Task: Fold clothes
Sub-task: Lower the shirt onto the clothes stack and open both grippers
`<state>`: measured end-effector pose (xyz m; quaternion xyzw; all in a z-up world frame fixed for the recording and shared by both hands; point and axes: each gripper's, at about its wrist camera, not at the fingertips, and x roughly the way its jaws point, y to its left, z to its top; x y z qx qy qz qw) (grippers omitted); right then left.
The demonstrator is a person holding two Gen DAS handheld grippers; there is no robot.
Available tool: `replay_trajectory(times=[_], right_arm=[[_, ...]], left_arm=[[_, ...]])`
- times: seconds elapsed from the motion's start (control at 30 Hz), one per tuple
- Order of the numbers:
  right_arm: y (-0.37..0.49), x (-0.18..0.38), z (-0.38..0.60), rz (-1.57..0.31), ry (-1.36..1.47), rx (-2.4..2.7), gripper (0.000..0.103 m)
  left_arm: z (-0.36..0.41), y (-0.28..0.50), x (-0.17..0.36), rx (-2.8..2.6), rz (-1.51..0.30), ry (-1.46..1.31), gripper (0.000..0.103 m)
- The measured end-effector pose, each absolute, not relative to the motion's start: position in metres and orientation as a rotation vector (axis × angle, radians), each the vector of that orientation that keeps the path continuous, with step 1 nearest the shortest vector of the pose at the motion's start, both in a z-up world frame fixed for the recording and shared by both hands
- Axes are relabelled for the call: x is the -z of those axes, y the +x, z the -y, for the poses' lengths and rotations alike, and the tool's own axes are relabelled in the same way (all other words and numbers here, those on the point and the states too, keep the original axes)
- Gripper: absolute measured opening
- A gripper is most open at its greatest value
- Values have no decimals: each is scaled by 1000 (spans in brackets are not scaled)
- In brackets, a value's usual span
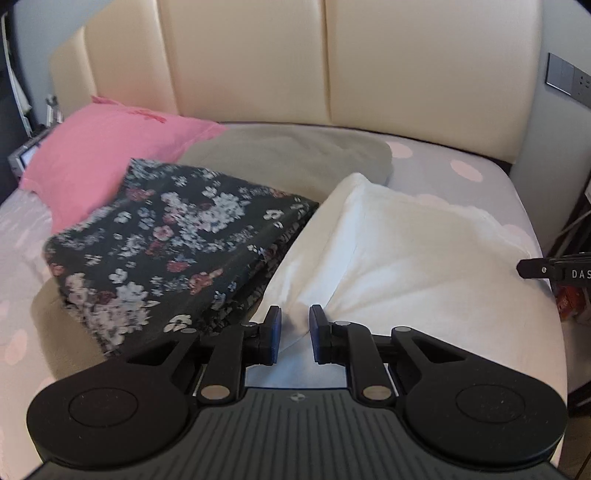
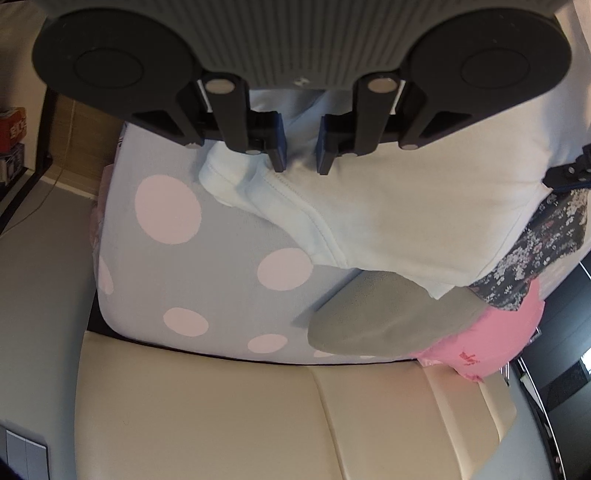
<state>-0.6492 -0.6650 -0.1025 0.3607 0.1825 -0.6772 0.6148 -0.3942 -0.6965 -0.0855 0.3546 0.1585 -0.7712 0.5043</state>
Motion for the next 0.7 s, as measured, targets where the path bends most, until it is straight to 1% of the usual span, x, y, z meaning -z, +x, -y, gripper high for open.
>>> replay_trajectory(times=[0.13,0.3,0.33,0.37,0.47,0.7], right_arm=[[-643,74,649,-407,809,1530,20],[-612,32,618,-458,746,1469,20],[-605,24,610,-464,734,1457,20],[-598,18,601,-466,723,1443,20],[-579,4,575,-473,690,1401,20],[-555,-18,515,-442,621,1376,20]], left_arm=[[652,-392,63,1831,-345,769,15],[599,-391,43,1744,-367,712,17],[590,-390,39,1730,-383,697,22],[581,-389,36,1718,-398,682,29],[554,-385,24,1689,-420,634,39],[500,-369,4,1605,-394,541,48]])
